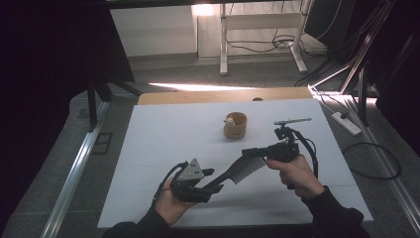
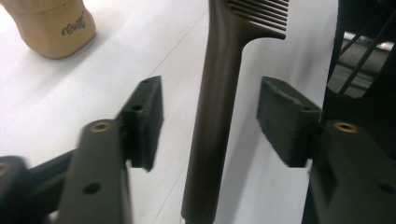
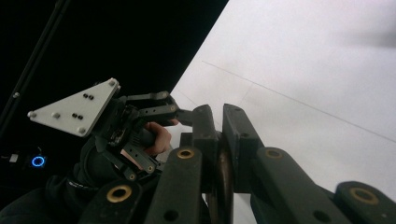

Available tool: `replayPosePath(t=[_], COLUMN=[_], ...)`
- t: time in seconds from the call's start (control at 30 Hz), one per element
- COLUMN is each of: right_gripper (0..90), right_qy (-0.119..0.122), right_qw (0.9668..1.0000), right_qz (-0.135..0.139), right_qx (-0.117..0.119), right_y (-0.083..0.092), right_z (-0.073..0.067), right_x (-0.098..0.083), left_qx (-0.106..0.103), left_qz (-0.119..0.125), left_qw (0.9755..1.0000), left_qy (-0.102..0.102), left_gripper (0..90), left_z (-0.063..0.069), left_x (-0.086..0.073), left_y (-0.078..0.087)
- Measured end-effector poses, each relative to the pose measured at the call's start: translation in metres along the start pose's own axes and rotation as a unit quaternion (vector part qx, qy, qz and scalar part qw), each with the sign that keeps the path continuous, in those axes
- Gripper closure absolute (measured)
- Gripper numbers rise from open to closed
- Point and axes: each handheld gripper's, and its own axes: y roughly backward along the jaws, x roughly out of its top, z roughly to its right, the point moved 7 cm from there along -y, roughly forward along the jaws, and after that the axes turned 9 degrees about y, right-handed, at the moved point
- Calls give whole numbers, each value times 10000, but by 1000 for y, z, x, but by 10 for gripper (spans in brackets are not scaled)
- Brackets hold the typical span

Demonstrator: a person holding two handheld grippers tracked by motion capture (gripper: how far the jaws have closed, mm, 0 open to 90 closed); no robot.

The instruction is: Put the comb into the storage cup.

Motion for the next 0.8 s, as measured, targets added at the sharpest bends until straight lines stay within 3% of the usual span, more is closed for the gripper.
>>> replayPosePath(t=[0.27,0.43,0.8], right_gripper=[851,851,851], right_qy=[159,195,258], right_qw=[9998,9996,9988], right_qz=[60,143,291], right_qx=[-86,-134,-296], right_y=[2,7,17], right_z=[0,0,4], right_x=[2,4,10], left_qx=[-106,-162,-76], left_qz=[-53,-102,-127], left_qw=[9984,9974,9961], left_qy=[545,698,871], left_gripper=[170,112,10], left_z=[-10,-14,-24], left_x=[-4,-7,-17], left_y=[2,7,17])
